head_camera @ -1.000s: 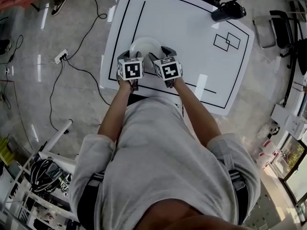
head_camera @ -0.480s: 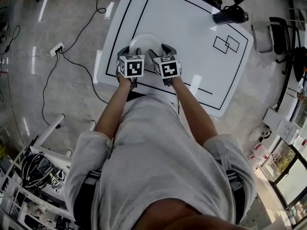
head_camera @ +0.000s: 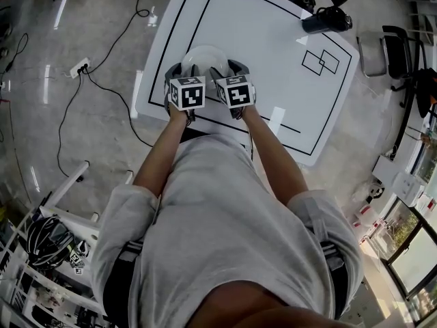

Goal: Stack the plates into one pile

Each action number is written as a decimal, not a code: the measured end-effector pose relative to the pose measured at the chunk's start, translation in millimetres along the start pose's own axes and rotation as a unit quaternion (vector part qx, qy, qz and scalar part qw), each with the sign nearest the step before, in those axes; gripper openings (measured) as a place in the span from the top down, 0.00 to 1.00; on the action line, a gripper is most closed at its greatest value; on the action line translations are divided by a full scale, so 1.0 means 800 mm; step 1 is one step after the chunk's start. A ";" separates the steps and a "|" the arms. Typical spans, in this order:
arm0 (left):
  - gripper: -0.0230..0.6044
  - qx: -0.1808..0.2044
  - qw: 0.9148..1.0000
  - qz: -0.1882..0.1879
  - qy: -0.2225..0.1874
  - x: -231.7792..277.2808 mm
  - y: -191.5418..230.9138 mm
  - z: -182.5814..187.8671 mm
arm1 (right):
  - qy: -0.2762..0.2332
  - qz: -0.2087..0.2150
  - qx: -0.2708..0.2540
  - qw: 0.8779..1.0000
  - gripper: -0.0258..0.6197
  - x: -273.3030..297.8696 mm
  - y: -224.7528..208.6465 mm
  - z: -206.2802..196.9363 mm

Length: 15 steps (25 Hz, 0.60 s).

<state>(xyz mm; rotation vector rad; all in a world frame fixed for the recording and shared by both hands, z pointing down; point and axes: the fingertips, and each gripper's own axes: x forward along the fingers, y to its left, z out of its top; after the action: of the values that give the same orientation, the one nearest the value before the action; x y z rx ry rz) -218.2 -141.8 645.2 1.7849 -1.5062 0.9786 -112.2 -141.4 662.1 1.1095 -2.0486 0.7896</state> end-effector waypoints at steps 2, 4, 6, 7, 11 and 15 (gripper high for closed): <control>0.70 -0.009 1.000 0.010 -0.012 -0.005 0.006 0.005 | -0.005 0.000 -0.008 1.000 0.56 0.001 -0.001 0.002; 0.70 -0.009 1.000 0.015 -0.017 -0.008 0.010 0.006 | -0.013 -0.002 -0.009 1.000 0.56 0.000 -0.004 0.004; 0.70 -0.011 1.000 0.015 -0.022 -0.013 0.012 0.007 | -0.025 -0.004 -0.005 1.000 0.56 -0.004 -0.006 0.010; 0.70 -0.011 1.000 0.014 -0.024 -0.017 0.012 0.007 | -0.033 -0.004 -0.003 0.999 0.57 -0.007 -0.007 0.014; 0.76 -0.012 0.999 0.005 -0.038 -0.034 0.003 0.006 | -0.060 -0.009 -0.003 0.998 0.60 -0.026 -0.008 0.024; 0.92 -0.008 0.998 0.009 -0.065 -0.056 -0.010 0.010 | -0.086 -0.006 -0.001 0.996 0.79 -0.054 -0.006 0.021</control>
<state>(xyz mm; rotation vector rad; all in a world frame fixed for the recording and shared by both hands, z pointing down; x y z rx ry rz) -212.8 -122.7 603.9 1.8572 -1.6071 0.8722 -94.8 -136.1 619.0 1.2258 -2.1812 0.7060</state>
